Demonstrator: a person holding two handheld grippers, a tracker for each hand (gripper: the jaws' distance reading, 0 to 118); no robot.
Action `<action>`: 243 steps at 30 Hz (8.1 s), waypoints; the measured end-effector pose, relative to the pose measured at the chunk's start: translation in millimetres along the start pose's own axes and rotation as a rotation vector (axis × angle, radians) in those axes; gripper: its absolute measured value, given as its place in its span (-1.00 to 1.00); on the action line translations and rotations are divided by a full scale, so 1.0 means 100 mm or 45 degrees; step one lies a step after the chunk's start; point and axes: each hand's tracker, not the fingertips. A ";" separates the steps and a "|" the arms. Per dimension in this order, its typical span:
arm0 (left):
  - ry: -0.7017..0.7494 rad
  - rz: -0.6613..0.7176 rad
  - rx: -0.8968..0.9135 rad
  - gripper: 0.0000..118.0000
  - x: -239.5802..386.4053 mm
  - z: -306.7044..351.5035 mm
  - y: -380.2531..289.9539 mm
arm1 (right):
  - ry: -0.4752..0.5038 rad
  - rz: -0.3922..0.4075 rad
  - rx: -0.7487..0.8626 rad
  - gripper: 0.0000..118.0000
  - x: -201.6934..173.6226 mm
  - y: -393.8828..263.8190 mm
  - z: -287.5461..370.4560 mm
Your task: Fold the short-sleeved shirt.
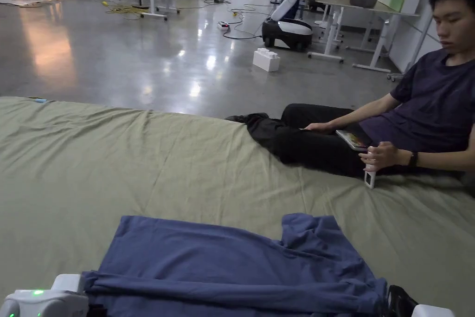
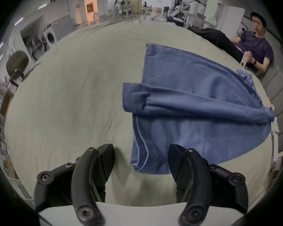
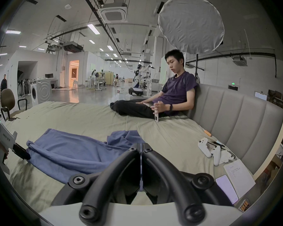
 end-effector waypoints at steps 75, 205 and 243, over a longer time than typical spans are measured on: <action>-0.230 0.082 0.300 -0.90 -0.31 1.15 0.29 | 0.191 0.067 -0.619 -0.91 0.53 0.15 -1.01; -0.007 -0.089 0.222 -0.96 -0.17 0.10 0.70 | 0.248 0.106 -1.005 -0.39 -0.22 -0.46 -3.13; -0.156 -0.031 0.428 -0.96 -0.57 1.37 -0.44 | 0.242 0.003 -0.638 -0.97 0.64 -0.04 -0.37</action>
